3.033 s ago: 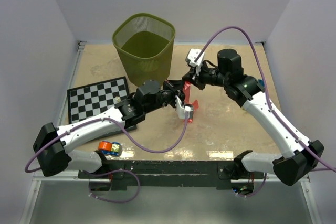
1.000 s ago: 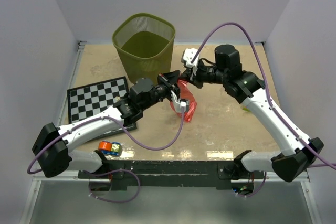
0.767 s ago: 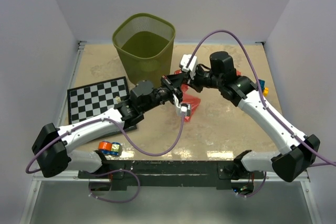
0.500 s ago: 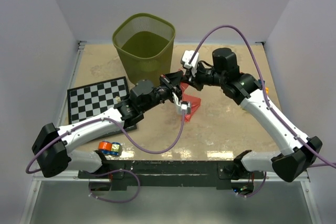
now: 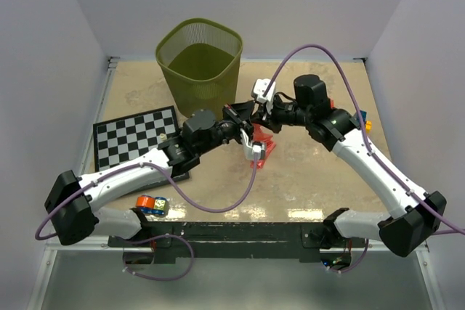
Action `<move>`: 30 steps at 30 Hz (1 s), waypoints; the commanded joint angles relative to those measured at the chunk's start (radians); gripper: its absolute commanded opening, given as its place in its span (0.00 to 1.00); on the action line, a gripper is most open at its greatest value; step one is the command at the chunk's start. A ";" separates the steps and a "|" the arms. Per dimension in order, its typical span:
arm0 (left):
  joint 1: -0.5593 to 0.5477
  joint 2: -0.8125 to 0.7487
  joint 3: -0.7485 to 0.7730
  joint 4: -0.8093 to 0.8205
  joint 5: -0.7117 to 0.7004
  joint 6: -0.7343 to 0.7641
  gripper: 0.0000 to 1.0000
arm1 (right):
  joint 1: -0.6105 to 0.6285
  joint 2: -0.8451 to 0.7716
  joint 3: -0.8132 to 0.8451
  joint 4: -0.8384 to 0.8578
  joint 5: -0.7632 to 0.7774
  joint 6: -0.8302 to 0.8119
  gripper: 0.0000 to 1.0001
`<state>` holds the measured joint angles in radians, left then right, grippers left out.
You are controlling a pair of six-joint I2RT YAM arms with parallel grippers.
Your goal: Put the trash bags into the trash bin
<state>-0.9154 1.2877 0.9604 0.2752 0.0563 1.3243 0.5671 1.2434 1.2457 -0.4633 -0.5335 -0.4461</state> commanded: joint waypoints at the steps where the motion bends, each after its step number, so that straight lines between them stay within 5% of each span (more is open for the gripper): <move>1: 0.029 0.035 0.058 0.039 0.007 -0.020 0.00 | 0.005 -0.045 0.076 -0.002 -0.086 0.006 0.00; 9: -0.028 -0.085 -0.011 -0.061 0.132 0.016 0.00 | -0.033 0.011 0.026 0.111 0.247 -0.009 0.00; 18: 0.013 0.050 0.067 0.055 0.005 0.021 0.00 | -0.016 -0.013 0.125 -0.063 -0.161 -0.028 0.00; 22: 0.021 0.021 0.005 -0.002 0.026 0.015 0.00 | -0.024 0.011 0.189 -0.039 -0.100 -0.014 0.00; 26: -0.019 -0.047 -0.028 -0.011 0.068 0.021 0.00 | -0.026 0.017 0.091 0.096 0.154 0.037 0.00; 30: -0.025 -0.047 0.018 0.077 0.068 0.033 0.00 | -0.024 0.022 0.018 0.072 0.141 0.014 0.00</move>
<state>-0.9283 1.2743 0.9371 0.2401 0.0872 1.3262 0.5430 1.2507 1.3254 -0.4213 -0.4641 -0.4374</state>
